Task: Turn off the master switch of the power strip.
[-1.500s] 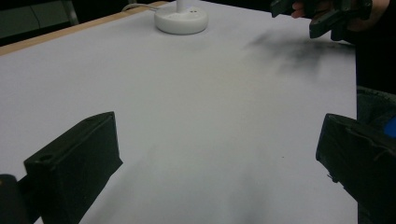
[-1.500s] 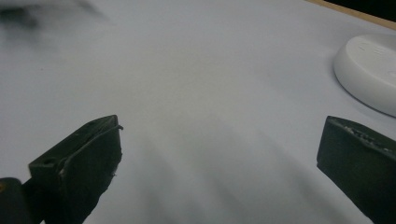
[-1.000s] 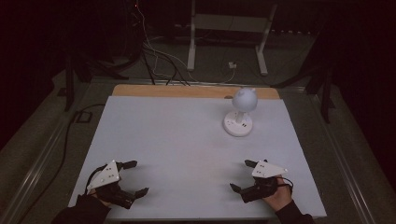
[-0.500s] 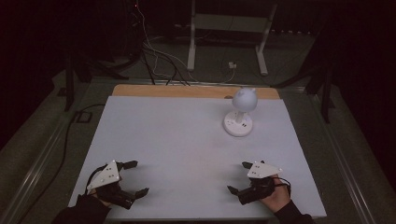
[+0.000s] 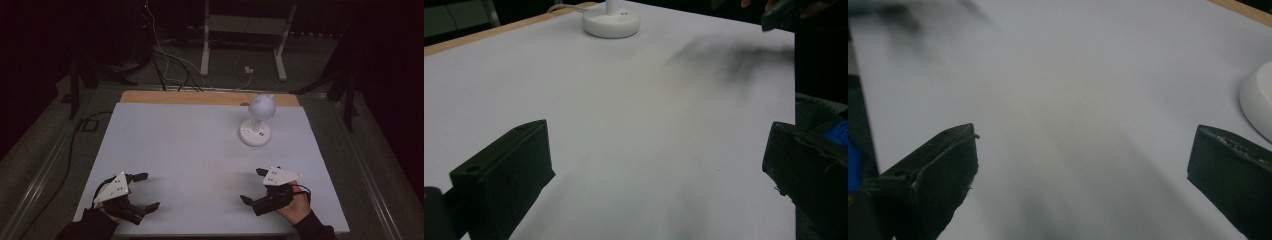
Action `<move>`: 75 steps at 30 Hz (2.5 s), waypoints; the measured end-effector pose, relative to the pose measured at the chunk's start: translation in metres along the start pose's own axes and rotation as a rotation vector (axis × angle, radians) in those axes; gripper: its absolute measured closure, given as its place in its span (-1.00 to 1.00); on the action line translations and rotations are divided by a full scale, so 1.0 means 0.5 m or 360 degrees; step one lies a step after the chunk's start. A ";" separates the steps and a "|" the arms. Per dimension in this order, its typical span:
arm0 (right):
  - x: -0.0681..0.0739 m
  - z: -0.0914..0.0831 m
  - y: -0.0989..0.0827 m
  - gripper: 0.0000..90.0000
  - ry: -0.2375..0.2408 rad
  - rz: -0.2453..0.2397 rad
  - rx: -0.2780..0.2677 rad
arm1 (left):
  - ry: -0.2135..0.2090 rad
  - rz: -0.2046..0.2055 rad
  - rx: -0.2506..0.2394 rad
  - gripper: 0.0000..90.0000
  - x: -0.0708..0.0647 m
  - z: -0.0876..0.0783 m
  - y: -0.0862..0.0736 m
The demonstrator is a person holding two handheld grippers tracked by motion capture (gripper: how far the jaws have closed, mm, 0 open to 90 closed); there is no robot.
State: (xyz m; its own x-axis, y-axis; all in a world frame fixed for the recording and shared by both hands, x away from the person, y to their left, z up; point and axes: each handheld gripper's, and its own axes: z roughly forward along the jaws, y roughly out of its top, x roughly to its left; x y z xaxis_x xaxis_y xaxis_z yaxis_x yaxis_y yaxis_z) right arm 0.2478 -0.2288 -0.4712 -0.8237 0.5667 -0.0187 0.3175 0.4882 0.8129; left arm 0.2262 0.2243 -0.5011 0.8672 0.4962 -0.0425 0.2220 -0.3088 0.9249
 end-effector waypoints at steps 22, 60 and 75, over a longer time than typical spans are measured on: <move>-0.039 -0.010 0.059 -1.00 -0.0040 -0.0004 -0.0055 | -0.0008 -0.0006 -0.0008 -1.00 0.000 -0.002 0.001; -0.156 -0.019 0.092 -0.98 -0.0249 0.0145 -0.0151 | -0.0017 -0.0025 -0.0010 -1.00 0.002 -0.002 0.001; -0.224 -0.012 0.087 -0.98 -0.0345 0.0248 -0.0149 | -0.0019 -0.0030 -0.0012 -1.00 0.002 -0.003 0.001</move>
State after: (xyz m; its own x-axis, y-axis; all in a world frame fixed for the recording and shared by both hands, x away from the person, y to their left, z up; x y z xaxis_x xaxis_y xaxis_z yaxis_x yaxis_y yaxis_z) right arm 0.3510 -0.2748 -0.4302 -0.6456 0.7637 -0.0051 0.3794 0.3265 0.8657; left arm 0.2264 0.2260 -0.5002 0.8680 0.4924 -0.0645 0.2351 -0.2930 0.9268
